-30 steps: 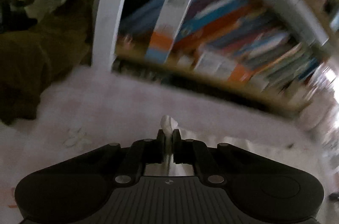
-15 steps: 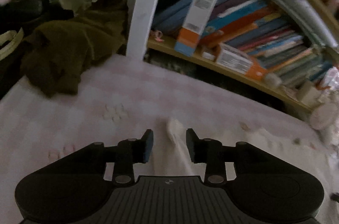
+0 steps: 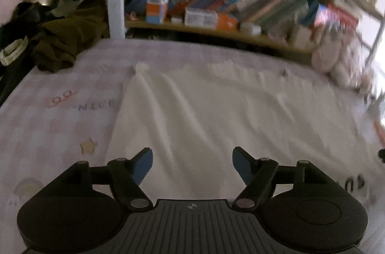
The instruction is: Fold clothes
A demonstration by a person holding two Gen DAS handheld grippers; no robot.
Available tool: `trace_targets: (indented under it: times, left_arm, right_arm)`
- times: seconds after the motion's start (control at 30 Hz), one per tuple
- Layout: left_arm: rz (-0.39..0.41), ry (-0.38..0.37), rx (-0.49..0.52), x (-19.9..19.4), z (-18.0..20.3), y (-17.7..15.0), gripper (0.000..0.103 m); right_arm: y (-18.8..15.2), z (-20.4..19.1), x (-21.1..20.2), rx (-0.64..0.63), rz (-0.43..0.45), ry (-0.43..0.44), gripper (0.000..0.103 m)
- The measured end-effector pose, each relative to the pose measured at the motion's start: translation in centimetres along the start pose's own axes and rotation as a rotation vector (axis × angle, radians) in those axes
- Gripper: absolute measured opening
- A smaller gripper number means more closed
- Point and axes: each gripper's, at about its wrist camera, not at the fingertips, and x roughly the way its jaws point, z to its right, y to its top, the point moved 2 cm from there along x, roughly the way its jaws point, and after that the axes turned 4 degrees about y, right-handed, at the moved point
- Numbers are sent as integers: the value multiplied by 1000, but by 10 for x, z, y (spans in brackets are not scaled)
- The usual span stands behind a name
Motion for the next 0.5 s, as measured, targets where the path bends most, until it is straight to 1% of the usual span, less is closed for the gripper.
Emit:
trace_targets:
  times: [0.1,0.27,0.37,0.43,0.5]
  left_arm:
    - [-6,0,11,-3,17,-14,85]
    - [-31,2,40,-2,48,-22,88]
    - [-51,-40,59,-2,58,-25,88]
    - [-58,-51,66,-2,62,-27,88]
    - [-73,-48,52,0,61,-30,88]
  right_arm:
    - [-16,12,-8,87,-49,53,51]
    - [-32,27,-19,212,-89,131,52]
    - [-36,33,-19,269,-111,185,52]
    - [-36,34,-18,295,-114,219,48]
    - [-35,35,-17,319,-99,220,43]
